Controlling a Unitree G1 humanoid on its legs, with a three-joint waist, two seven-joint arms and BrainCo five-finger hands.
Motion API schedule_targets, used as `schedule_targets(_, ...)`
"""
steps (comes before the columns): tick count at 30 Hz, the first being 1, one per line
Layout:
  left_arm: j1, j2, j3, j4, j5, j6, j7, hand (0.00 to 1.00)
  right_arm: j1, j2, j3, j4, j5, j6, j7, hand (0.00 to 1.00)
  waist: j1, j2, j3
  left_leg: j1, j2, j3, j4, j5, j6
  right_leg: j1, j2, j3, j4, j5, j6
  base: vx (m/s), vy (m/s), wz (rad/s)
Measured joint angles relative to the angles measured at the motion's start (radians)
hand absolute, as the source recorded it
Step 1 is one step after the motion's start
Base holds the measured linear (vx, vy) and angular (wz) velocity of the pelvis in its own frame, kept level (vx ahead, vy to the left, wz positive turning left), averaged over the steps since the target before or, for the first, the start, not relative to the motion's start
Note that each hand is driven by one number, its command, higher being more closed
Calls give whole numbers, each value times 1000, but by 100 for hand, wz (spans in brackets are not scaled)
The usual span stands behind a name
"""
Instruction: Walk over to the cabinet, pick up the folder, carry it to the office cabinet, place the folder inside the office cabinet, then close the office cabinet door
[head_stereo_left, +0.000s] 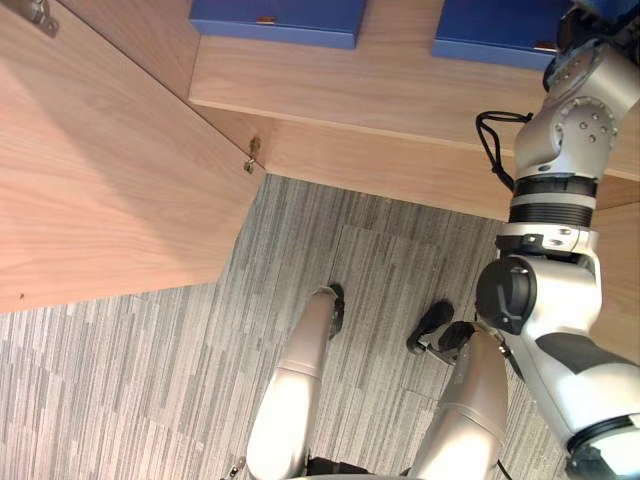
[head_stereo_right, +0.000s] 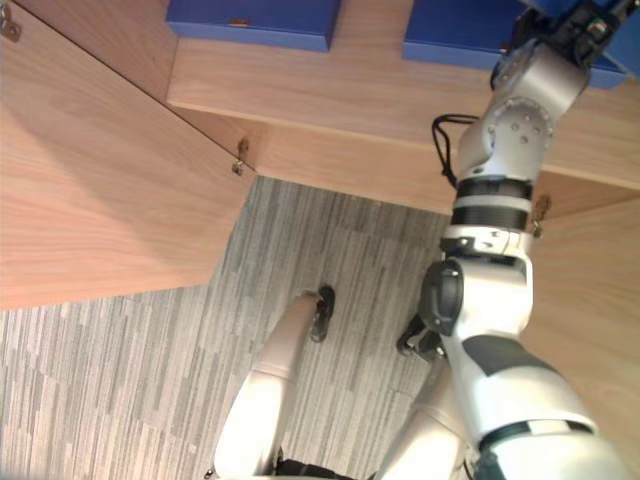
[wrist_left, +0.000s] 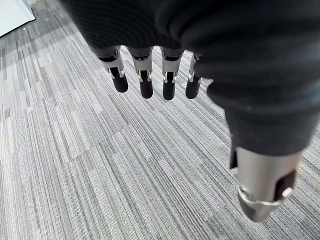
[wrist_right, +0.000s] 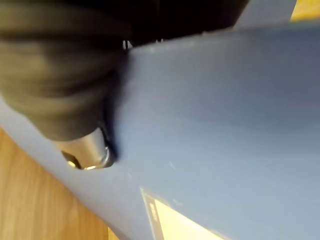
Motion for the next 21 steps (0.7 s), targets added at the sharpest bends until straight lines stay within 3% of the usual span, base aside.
schedule_targets(11, -56, -31, 107, 9, 41, -14, 0, 0, -6, 4, 12, 12, 0, 2, 6, 100, -2, -6, -1, 20, 0, -10, -33, 17, -6, 28, 3, -19, -27, 5, -8, 9, 8, 1)
schedule_targets(20, -84, -36, 129, 10, 43, -17, 2, 0, -14, 64, 50, 23, -1, -1, 6, 100, -11, -24, -4, 34, 5, -10, -50, 20, -8, 39, 9, -22, -41, 12, -19, 39, 27, -1)
schedule_targets(21, -90, -36, 128, 8, 43, -18, 3, 0, -14, 70, 51, 23, -1, 0, 5, 0, -14, -24, -4, 35, 5, -9, -50, 20, -8, 40, 9, -22, -42, 13, -20, 24, 40, -3)
